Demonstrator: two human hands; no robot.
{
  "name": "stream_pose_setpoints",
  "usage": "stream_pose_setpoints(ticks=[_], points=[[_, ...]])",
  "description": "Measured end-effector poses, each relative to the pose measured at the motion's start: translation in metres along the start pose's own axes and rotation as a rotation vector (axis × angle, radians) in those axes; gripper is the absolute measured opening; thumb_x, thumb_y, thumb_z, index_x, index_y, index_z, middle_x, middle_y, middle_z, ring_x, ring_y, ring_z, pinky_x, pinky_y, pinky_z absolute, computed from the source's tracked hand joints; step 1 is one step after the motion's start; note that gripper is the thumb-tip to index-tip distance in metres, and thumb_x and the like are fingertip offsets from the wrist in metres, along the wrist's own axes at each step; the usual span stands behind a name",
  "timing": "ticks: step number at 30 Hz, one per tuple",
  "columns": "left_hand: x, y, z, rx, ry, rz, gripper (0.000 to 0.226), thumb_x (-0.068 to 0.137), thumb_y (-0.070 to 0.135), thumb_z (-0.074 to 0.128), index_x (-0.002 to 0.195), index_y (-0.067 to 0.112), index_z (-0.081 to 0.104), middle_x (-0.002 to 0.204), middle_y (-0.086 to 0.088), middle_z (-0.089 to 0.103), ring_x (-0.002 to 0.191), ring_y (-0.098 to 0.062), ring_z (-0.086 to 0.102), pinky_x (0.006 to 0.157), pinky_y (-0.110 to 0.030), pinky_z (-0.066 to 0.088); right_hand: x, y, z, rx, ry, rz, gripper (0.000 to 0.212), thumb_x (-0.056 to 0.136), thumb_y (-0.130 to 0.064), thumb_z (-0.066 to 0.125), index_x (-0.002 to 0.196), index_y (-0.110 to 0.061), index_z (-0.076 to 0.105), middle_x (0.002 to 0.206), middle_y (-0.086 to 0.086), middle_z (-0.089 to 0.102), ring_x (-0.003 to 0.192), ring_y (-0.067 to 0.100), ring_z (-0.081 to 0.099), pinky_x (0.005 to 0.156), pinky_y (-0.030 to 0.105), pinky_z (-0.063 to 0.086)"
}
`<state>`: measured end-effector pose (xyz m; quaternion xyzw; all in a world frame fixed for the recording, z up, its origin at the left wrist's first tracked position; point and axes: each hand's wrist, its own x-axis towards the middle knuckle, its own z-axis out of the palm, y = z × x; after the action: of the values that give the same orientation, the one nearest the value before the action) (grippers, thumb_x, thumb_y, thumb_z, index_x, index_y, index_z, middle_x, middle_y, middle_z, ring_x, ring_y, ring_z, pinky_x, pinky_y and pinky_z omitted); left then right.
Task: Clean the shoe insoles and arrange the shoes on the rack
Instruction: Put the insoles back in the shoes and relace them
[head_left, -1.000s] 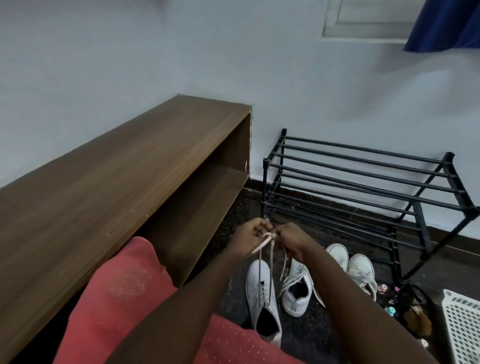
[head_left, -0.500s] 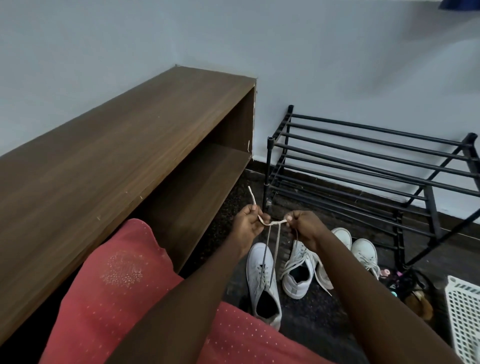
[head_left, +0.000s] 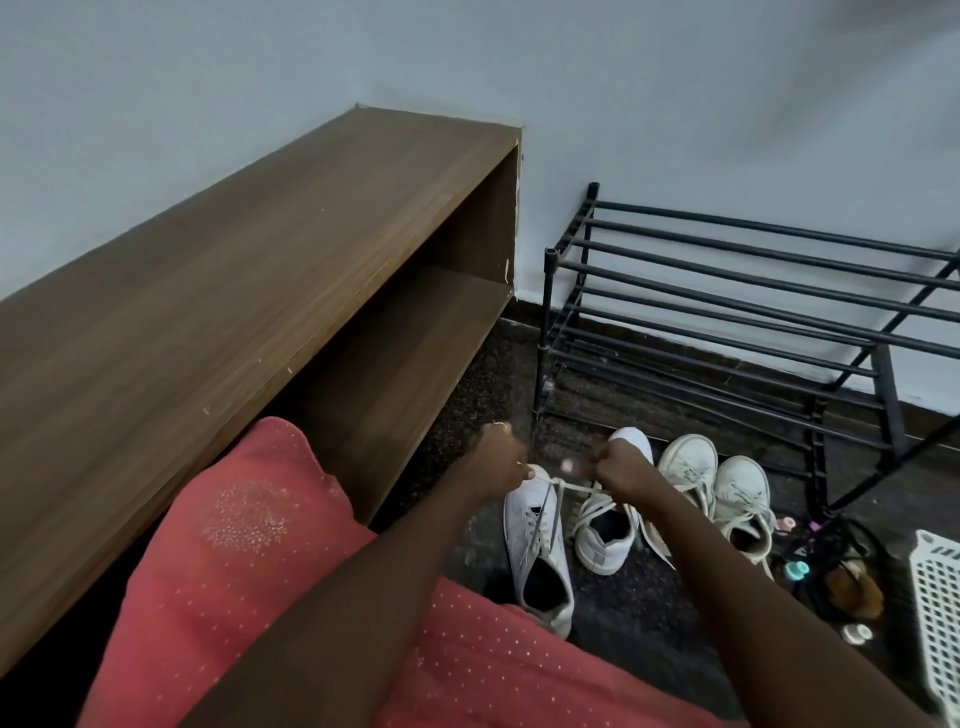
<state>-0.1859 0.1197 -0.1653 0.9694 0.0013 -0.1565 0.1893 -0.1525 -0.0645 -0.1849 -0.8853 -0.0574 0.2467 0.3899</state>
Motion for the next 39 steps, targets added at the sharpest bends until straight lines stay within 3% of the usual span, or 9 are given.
stream_pose_setpoints(ticks=[3, 8, 11, 16, 24, 30, 33, 36, 39], points=[[-0.003, -0.006, 0.001, 0.004, 0.032, -0.076, 0.056, 0.081, 0.042, 0.041, 0.101, -0.003, 0.069, 0.107, -0.019, 0.062, 0.103, -0.028, 0.056, 0.078, -0.028, 0.041, 0.003, 0.003, -0.001, -0.551, -0.119, -0.043, 0.03, 0.082, -0.025, 0.069, 0.087, 0.004, 0.071, 0.077, 0.019, 0.065, 0.07, 0.022, 0.054, 0.059, 0.025, 0.034], [0.0, -0.029, 0.024, 0.091, 0.029, -0.287, 0.038, 0.088, 0.029, 0.054, 0.109, -0.001, 0.066, 0.112, -0.018, 0.063, 0.109, -0.031, 0.058, 0.085, -0.035, 0.048, 0.003, 0.013, 0.003, -0.699, -0.119, 0.067, 0.027, 0.083, -0.021, 0.062, 0.077, 0.005, 0.065, 0.054, 0.005, 0.037, 0.056, 0.018, 0.043, 0.044, 0.019, 0.025], [-0.003, -0.05, 0.041, 0.069, 0.063, -0.442, 0.034, 0.087, 0.024, 0.056, 0.108, -0.001, 0.066, 0.113, -0.017, 0.064, 0.109, -0.031, 0.06, 0.086, -0.036, 0.05, 0.003, 0.032, 0.004, -0.66, -0.059, 0.171, 0.03, 0.081, -0.021, 0.064, 0.066, 0.0, 0.05, 0.059, 0.006, 0.044, 0.057, 0.018, 0.045, 0.043, 0.022, 0.027], [-0.007, -0.093, 0.068, 0.164, 0.066, -0.589, 0.029, 0.09, 0.016, 0.05, 0.11, 0.002, 0.065, 0.115, -0.014, 0.064, 0.11, -0.03, 0.06, 0.088, -0.034, 0.048, 0.005, 0.08, 0.003, -0.583, -0.002, 0.292, 0.029, 0.085, -0.016, 0.058, 0.103, 0.007, 0.059, 0.108, 0.022, 0.064, 0.1, 0.032, 0.061, 0.064, 0.026, 0.035], [-0.005, -0.132, 0.088, 0.25, 0.093, -0.664, 0.029, 0.091, 0.007, 0.048, 0.115, 0.004, 0.064, 0.121, -0.016, 0.06, 0.117, -0.031, 0.055, 0.097, -0.037, 0.042, 0.008, 0.138, 0.003, -0.51, 0.149, 0.482, 0.028, 0.084, -0.01, 0.053, 0.108, 0.004, 0.058, 0.116, 0.024, 0.059, 0.109, 0.036, 0.057, 0.082, 0.035, 0.046], [0.007, -0.147, 0.096, 0.157, 0.083, -0.657, 0.032, 0.095, 0.005, 0.043, 0.123, -0.005, 0.055, 0.129, -0.03, 0.05, 0.121, -0.044, 0.048, 0.099, -0.047, 0.04, 0.008, 0.186, 0.003, -0.467, 0.16, 0.51, 0.03, 0.084, -0.025, 0.057, 0.099, 0.0, 0.062, 0.107, 0.024, 0.064, 0.102, 0.038, 0.06, 0.071, 0.033, 0.042], [0.015, -0.155, 0.098, 0.337, 0.296, -0.652, 0.028, 0.089, 0.0, 0.043, 0.1, -0.01, 0.065, 0.104, -0.031, 0.062, 0.101, -0.042, 0.061, 0.089, -0.043, 0.051, 0.001, 0.194, 0.008, -0.421, 0.184, 0.534, 0.041, 0.088, -0.035, 0.056, 0.109, 0.001, 0.059, 0.109, 0.028, 0.061, 0.103, 0.041, 0.059, 0.078, 0.038, 0.046], [0.016, -0.161, 0.11, 0.399, 0.061, -0.672, 0.029, 0.094, 0.005, 0.041, 0.113, 0.004, 0.063, 0.121, -0.017, 0.059, 0.119, -0.033, 0.051, 0.102, -0.039, 0.036, -0.004, 0.198, 0.014, -0.377, 0.239, 0.588, 0.041, 0.088, -0.026, 0.056, 0.113, 0.006, 0.053, 0.111, 0.033, 0.057, 0.105, 0.045, 0.056, 0.084, 0.043, 0.046], [0.02, -0.17, 0.116, 0.462, -0.011, -0.646, 0.03, 0.095, 0.007, 0.042, 0.118, 0.008, 0.062, 0.125, -0.013, 0.058, 0.121, -0.03, 0.05, 0.1, -0.039, 0.038, -0.004, 0.2, 0.021, -0.373, 0.185, 0.647, 0.033, 0.088, -0.02, 0.055, 0.107, 0.006, 0.055, 0.112, 0.03, 0.057, 0.107, 0.042, 0.055, 0.084, 0.041, 0.046]])
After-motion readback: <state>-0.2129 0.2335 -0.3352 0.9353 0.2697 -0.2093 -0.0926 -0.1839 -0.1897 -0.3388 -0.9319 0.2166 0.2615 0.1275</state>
